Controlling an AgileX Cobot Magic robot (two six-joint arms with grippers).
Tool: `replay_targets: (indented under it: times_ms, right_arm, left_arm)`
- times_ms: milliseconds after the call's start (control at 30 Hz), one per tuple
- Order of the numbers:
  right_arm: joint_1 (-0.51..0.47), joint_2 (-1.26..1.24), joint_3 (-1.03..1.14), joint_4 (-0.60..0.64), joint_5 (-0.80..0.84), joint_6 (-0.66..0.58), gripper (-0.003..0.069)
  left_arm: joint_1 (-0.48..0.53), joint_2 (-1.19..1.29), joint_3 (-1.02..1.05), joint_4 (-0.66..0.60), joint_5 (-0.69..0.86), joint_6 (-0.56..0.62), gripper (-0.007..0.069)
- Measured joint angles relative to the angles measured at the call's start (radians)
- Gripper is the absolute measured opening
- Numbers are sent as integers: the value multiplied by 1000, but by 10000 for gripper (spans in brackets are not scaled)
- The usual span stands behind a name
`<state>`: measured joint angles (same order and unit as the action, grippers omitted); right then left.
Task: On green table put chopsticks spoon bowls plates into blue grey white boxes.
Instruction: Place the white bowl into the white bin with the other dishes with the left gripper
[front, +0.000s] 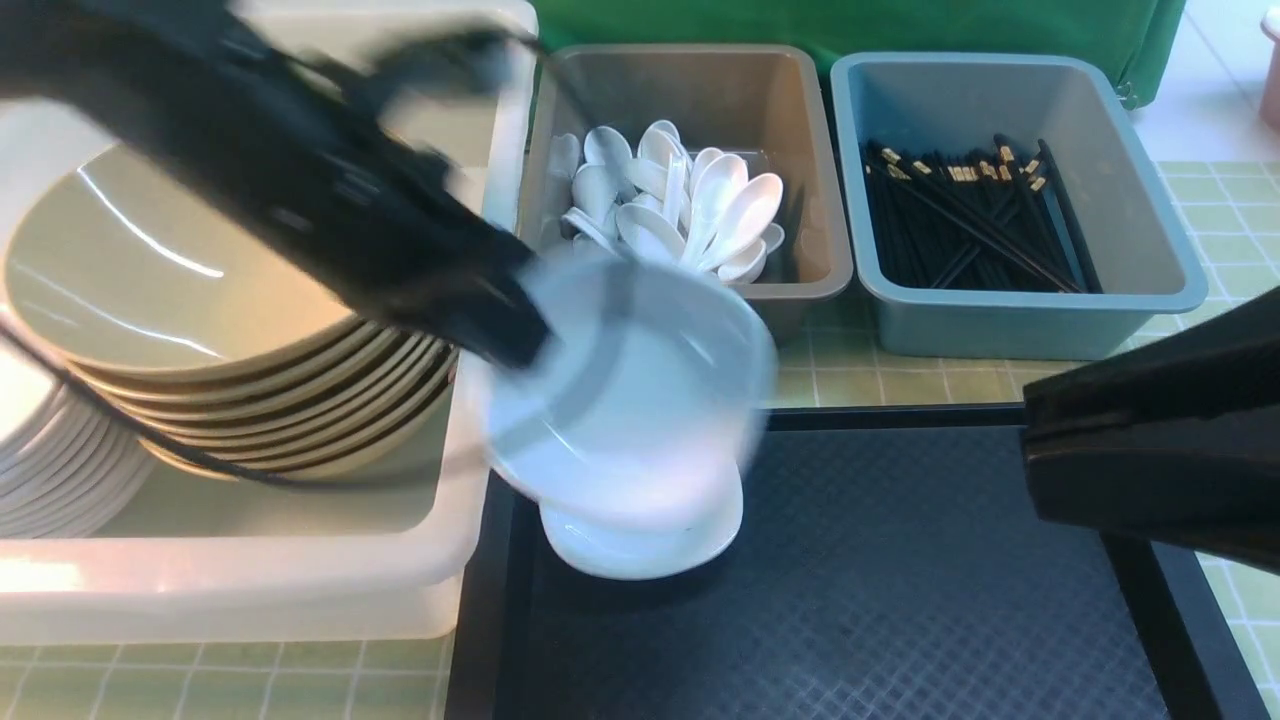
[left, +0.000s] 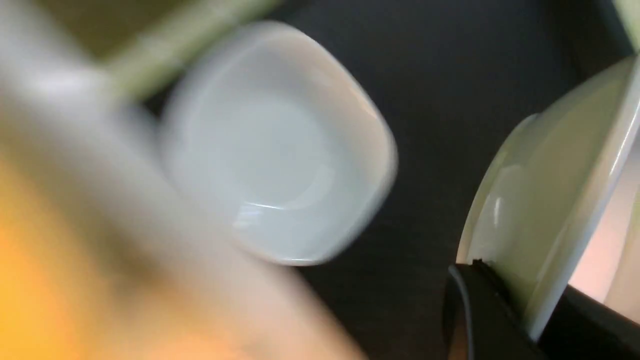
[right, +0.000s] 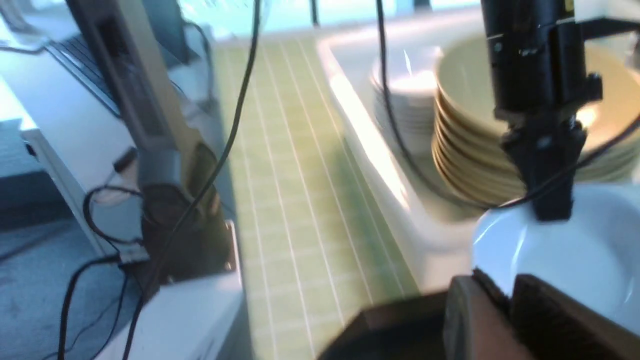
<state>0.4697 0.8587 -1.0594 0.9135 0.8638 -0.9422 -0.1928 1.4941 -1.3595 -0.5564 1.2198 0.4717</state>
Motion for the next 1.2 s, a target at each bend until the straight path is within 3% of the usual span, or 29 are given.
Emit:
replay_targets:
  times_ms: [267,467,567,767,1200]
  right_arm:
    - [0,0,0,18,-12,-38,120]
    - [0,0,0,20,-22,-48,120]
    - [0,0,0,21,-26,-48,124]
    - [0,0,0,21,-36,-51,130]
    - [0,0,0,21,-43,-51,131]
  left_arm:
    - [551,-175,0,-2,14,-106,15]
    - [900,-212,0,56,19,-237,15]
    - [973,-212,0,154,22,-303,15]
    - [971,-198,1,307,-7,-421,15]
    - [921,66,9,242,-10,-432,15]
